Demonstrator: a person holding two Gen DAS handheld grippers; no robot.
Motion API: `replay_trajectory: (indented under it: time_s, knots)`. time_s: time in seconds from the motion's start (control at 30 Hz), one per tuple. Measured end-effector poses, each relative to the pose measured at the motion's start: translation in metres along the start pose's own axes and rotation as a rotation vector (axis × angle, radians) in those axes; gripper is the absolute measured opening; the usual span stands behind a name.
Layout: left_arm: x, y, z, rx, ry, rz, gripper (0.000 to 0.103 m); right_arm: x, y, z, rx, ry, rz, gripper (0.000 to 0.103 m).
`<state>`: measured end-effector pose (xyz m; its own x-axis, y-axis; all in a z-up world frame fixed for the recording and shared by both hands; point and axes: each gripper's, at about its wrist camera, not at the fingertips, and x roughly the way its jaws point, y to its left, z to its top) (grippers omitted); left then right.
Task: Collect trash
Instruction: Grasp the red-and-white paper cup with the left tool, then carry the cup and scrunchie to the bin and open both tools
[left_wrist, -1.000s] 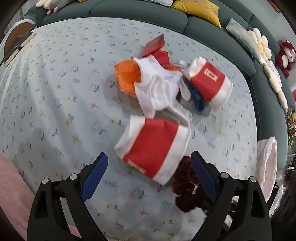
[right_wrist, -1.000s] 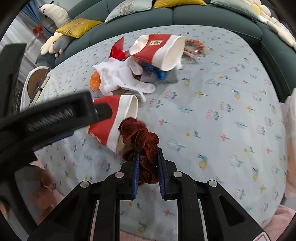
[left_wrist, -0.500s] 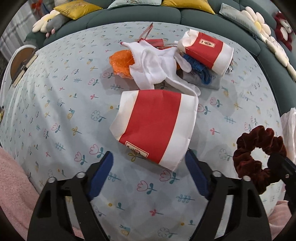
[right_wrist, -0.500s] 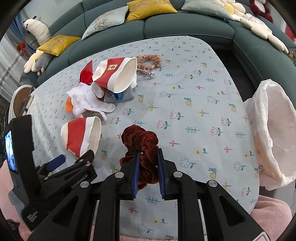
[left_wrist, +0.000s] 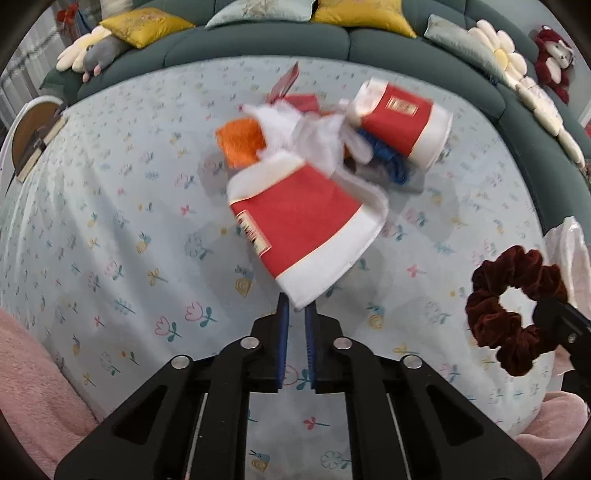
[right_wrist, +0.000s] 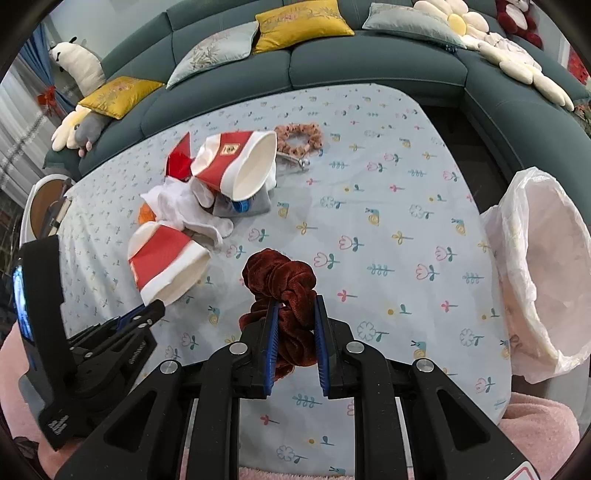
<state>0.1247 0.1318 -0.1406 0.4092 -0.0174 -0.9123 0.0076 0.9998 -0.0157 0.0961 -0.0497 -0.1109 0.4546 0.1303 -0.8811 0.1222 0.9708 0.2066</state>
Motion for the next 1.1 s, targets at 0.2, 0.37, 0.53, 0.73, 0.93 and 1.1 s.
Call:
replay_trajectory:
  time_s: [0.2,0.37,0.53,0.73,0.93,1.1]
  knots:
    - [-0.029,-0.014,0.008,0.027,-0.058,-0.045,0.003,-0.018,-0.004,0.003,0.006,-0.047,0.006,0.017]
    - [-0.054,-0.033,0.011,0.057,-0.103,-0.082,0.003,-0.035,-0.011,0.003,0.013,-0.087,0.005,0.017]
    - [-0.073,-0.059,0.014,0.099,-0.138,-0.113,0.003,-0.053,-0.03,0.003,0.051,-0.134,-0.003,0.017]
    - [-0.085,-0.098,0.014,0.159,-0.153,-0.145,0.003,-0.072,-0.064,0.001,0.099,-0.176,-0.025,0.017]
    - [-0.096,-0.147,0.008,0.243,-0.168,-0.173,0.003,-0.092,-0.108,-0.005,0.172,-0.224,-0.055,0.017]
    - [-0.103,-0.193,-0.001,0.328,-0.175,-0.207,0.003,-0.106,-0.149,-0.013,0.237,-0.254,-0.093,0.017]
